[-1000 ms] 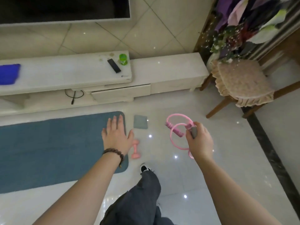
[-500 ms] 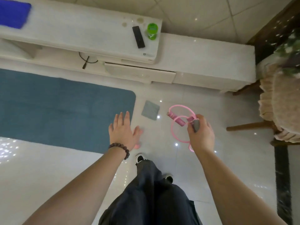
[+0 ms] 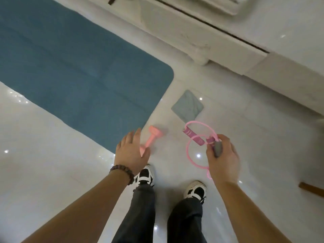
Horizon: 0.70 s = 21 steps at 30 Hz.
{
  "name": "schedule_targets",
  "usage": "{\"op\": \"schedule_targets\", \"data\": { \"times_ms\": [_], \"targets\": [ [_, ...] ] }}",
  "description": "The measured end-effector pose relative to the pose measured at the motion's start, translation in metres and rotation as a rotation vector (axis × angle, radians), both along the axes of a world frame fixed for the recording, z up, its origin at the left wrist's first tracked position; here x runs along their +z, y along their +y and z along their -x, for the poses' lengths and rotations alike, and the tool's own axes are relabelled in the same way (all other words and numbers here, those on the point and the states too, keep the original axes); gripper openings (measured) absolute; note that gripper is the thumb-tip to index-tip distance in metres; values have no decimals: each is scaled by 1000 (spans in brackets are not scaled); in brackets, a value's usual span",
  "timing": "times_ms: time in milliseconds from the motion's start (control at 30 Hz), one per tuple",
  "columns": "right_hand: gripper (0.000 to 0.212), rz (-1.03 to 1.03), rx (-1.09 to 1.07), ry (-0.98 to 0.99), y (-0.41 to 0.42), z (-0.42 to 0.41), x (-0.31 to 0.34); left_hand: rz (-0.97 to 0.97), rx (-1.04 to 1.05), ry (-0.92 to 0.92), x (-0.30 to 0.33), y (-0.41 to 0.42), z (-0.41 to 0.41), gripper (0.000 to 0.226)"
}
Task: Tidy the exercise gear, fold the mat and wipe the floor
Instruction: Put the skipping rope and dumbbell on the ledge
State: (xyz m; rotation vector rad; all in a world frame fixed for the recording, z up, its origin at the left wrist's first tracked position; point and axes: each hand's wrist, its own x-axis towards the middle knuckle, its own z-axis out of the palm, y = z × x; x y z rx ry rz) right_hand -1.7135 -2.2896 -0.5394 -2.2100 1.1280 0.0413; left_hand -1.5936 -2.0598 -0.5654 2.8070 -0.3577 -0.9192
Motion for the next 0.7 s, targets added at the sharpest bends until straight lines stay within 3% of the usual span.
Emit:
{"op": "schedule_targets", "data": {
  "times_ms": [200,367,500,600,700],
  "targets": [
    [33,-6,68,-20,5,0,-137,22,42,56,-155,15,14,69],
    [32,-46,118,10,13,0,-206,61,106,48,-239,14,9,65],
    [31,-40,117,16,15,-5,-235,4,128,38,-275,10,8,53],
    [31,-34,116,14,17,-8,-242,-62,129,0,-280,9,5,26],
    [31,-30,114,19,17,-10,-237,-42,154,11,-274,11,4,16]
  ]
}}
